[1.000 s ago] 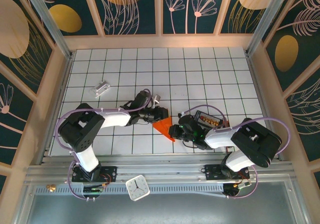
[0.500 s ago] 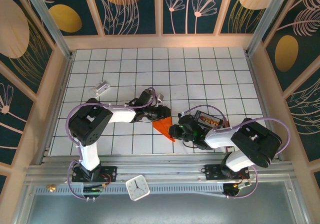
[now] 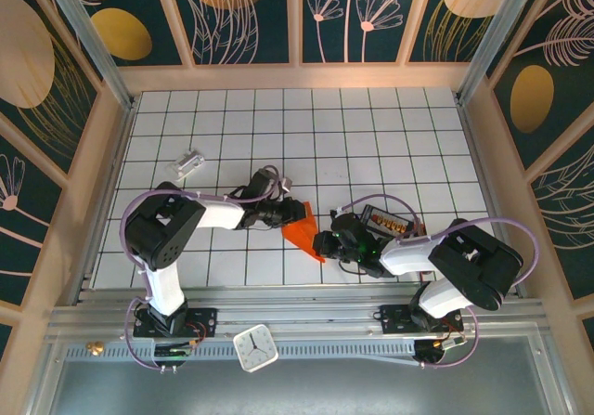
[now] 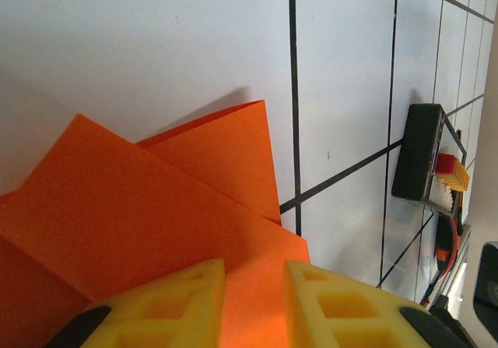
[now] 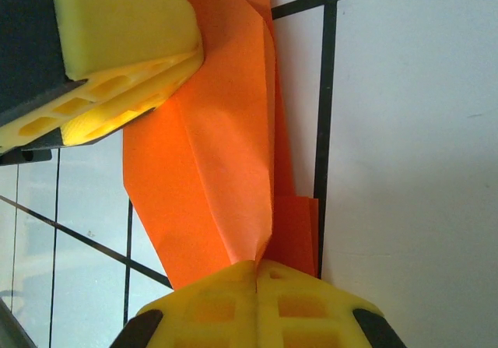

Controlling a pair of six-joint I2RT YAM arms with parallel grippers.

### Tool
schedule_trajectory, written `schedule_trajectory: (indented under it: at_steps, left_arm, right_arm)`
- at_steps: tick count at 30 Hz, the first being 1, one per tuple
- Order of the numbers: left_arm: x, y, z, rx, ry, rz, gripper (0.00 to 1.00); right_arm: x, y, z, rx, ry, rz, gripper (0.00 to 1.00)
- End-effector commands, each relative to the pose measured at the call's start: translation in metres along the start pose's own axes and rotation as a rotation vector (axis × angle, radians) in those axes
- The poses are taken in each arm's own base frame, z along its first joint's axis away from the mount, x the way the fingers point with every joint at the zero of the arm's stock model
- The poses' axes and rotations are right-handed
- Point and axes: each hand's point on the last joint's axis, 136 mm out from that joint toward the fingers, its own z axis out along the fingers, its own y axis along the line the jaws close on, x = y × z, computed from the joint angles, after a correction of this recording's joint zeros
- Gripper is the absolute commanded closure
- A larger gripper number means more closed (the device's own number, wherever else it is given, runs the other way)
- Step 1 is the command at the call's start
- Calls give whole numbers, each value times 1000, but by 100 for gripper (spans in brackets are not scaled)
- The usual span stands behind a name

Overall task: Fold a paper plane with a square sheet of paper (pick it up from the middle)
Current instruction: Fourth fold the wing at the center of the table.

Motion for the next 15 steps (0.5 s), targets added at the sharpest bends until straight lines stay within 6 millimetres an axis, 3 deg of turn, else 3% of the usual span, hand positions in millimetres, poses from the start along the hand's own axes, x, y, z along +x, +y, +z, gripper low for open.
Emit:
schedule_trajectory:
  at_steps: [1, 9, 15]
  left_arm:
    - [-6, 14, -10, -38, -33, -10, 72]
    - [-14, -31, -19, 116, -49, 42, 67]
    - [-11, -23, -8, 95, -15, 25, 67]
  right_arm:
    - [24, -33, -1, 126, 76, -8, 98]
    - [24, -34, 0, 132, 80, -8, 98]
    - [24, -34, 0, 133, 79, -6, 98]
